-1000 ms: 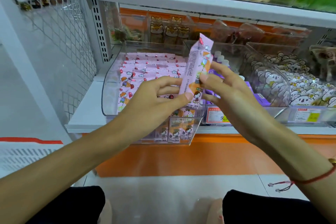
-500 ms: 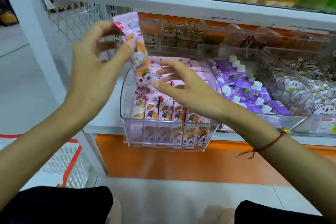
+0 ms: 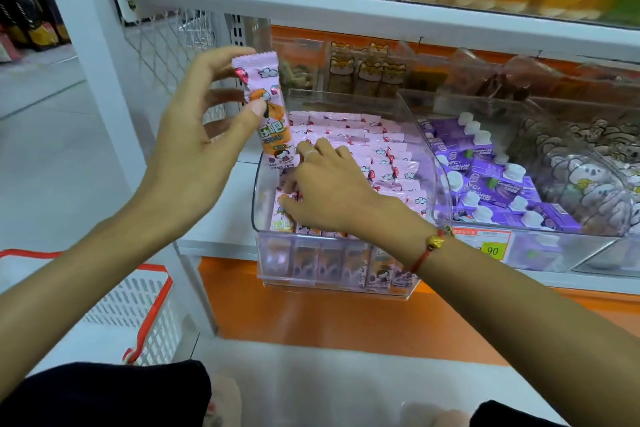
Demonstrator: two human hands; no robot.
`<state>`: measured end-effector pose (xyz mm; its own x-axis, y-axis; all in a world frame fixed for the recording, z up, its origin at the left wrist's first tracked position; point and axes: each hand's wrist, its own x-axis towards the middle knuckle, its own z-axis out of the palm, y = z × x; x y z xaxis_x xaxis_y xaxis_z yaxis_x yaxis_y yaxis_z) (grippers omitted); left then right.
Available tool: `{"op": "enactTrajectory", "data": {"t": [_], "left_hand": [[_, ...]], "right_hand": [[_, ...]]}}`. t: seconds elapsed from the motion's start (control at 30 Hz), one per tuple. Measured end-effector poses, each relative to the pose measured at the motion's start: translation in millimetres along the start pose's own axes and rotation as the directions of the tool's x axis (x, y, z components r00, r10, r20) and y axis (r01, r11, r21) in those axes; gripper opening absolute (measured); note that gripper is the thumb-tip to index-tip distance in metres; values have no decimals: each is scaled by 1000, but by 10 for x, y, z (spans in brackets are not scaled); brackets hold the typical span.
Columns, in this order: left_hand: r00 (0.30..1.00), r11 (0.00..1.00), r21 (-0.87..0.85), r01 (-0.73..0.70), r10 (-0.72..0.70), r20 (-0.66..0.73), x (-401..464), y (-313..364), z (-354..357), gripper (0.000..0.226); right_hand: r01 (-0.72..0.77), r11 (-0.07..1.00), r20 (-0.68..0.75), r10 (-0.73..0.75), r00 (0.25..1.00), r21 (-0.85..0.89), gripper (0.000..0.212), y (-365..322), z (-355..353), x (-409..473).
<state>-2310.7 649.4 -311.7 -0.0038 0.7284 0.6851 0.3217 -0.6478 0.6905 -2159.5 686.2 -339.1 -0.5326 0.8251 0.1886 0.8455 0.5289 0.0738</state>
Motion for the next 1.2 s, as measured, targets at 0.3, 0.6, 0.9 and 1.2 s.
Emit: {"op": "enactTrajectory", "data": {"t": [0.3, 0.6, 0.9, 1.2], "left_hand": [[984, 990, 108, 87, -103, 145, 84, -132, 4, 27], [954, 671, 742, -16, -211, 212, 293, -195, 83, 36], [797, 599, 655, -460, -47, 602, 85, -86, 19, 33], [803, 633, 664, -398, -108, 586, -31, -203, -19, 46]], "right_hand": [[85, 862, -203, 21, 979, 500, 9, 81, -9, -308], [39, 736, -146, 82, 986, 676, 15, 88, 2, -329], [12, 668, -125, 122, 985, 744, 17, 137, 26, -357], [24, 852, -244, 123, 962, 523, 30, 248, -18, -467]]}}
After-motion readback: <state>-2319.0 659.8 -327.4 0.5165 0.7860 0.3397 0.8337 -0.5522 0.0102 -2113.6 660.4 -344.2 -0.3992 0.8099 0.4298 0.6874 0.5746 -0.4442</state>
